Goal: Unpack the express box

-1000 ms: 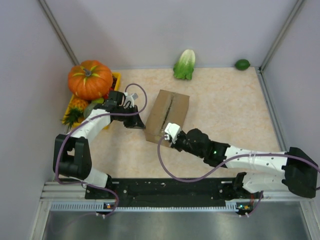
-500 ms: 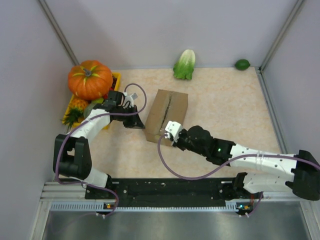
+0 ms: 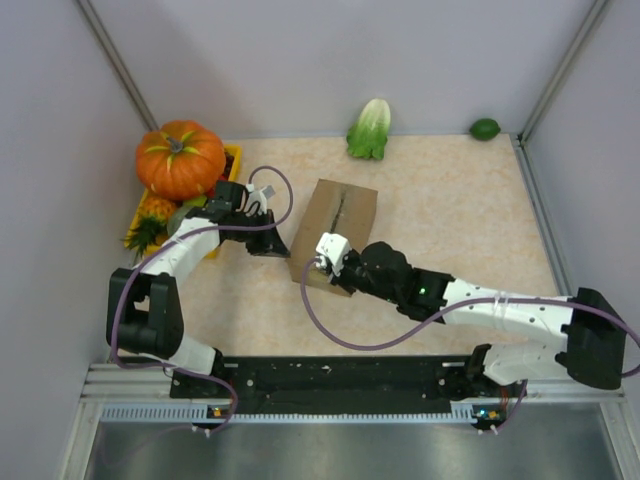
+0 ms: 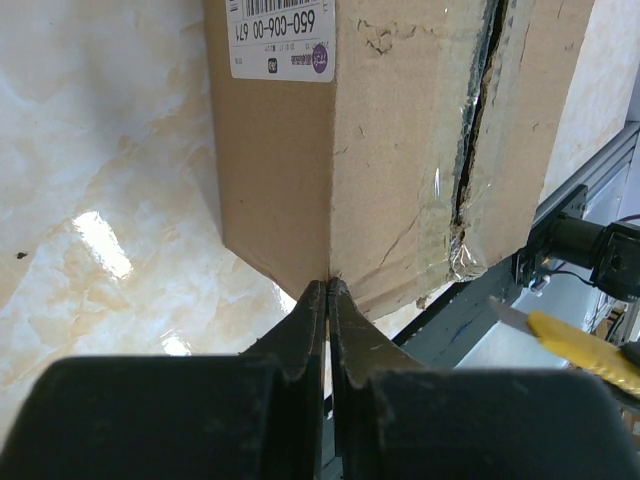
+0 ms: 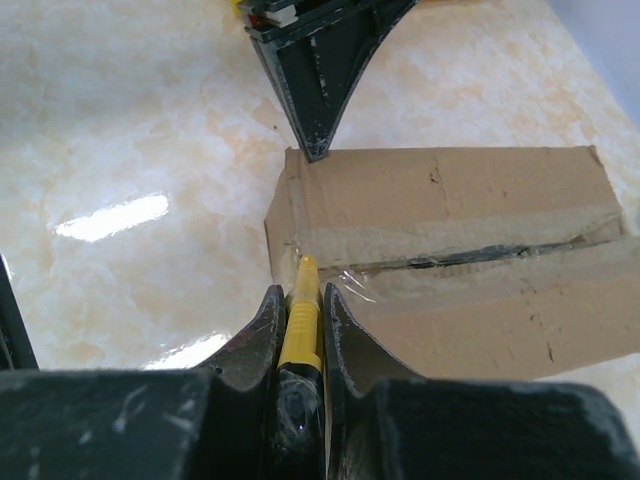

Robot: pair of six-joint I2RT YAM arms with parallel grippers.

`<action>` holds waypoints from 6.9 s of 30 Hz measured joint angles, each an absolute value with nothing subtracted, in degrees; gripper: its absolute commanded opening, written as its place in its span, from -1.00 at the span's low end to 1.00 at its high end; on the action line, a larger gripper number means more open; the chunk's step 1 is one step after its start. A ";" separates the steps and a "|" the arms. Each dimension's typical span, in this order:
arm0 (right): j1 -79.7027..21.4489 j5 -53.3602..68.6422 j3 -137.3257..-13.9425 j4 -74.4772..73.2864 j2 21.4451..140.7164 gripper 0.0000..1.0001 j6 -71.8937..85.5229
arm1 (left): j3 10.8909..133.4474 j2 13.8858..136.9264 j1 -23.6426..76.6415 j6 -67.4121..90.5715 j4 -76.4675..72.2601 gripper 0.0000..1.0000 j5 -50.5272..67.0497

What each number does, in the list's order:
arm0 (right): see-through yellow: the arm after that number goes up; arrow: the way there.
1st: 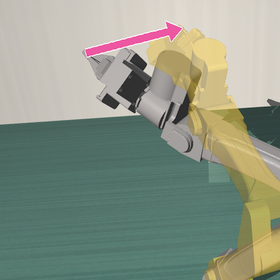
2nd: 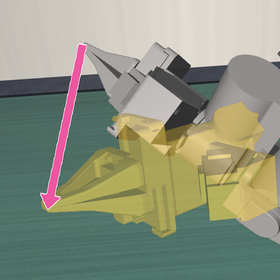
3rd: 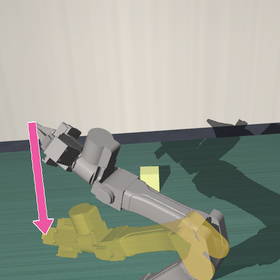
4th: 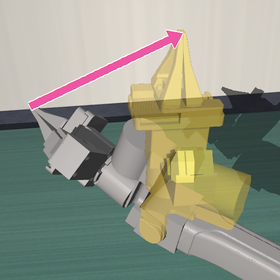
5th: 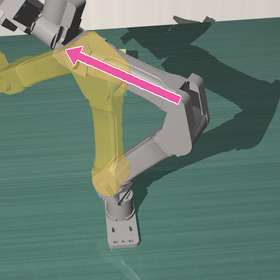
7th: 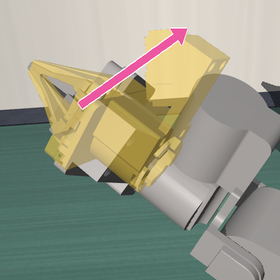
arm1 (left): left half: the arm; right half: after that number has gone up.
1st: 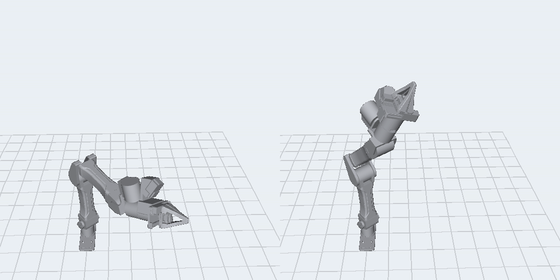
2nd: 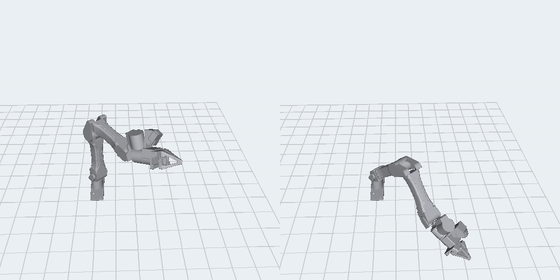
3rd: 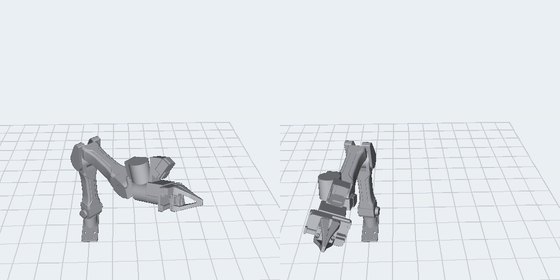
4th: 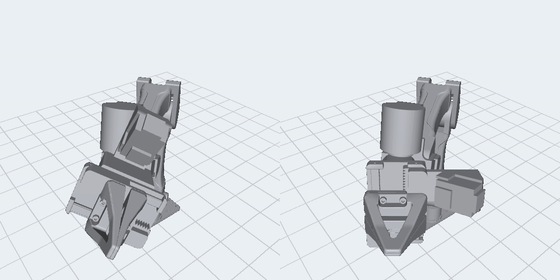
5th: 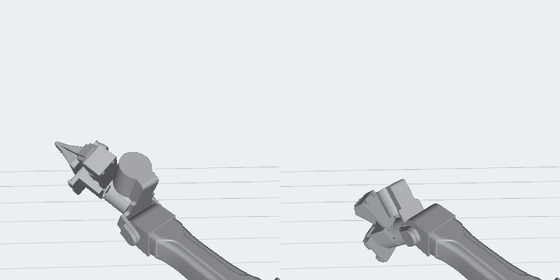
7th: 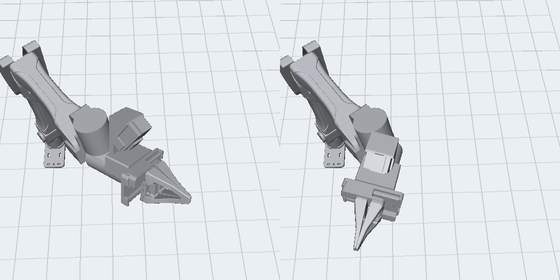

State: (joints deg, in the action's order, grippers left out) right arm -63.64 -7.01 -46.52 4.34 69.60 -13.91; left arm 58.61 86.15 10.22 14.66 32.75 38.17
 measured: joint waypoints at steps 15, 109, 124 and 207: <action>-63.64 -3.66 -50.02 9.37 78.70 -1.00 -15.05 | 58.61 86.17 10.17 14.57 32.71 -1.00 38.50; -8.56 -0.05 -29.45 2.76 63.20 -1.00 52.42 | 57.65 79.37 10.57 24.14 20.62 0.37 37.56; -3.18 10.37 -30.46 6.92 74.43 -0.12 58.67 | 57.30 79.37 10.61 24.16 20.60 0.36 37.63; -50.63 -40.42 -83.79 -36.07 104.79 0.26 26.98 | 66.35 98.65 18.11 33.04 23.22 0.19 33.58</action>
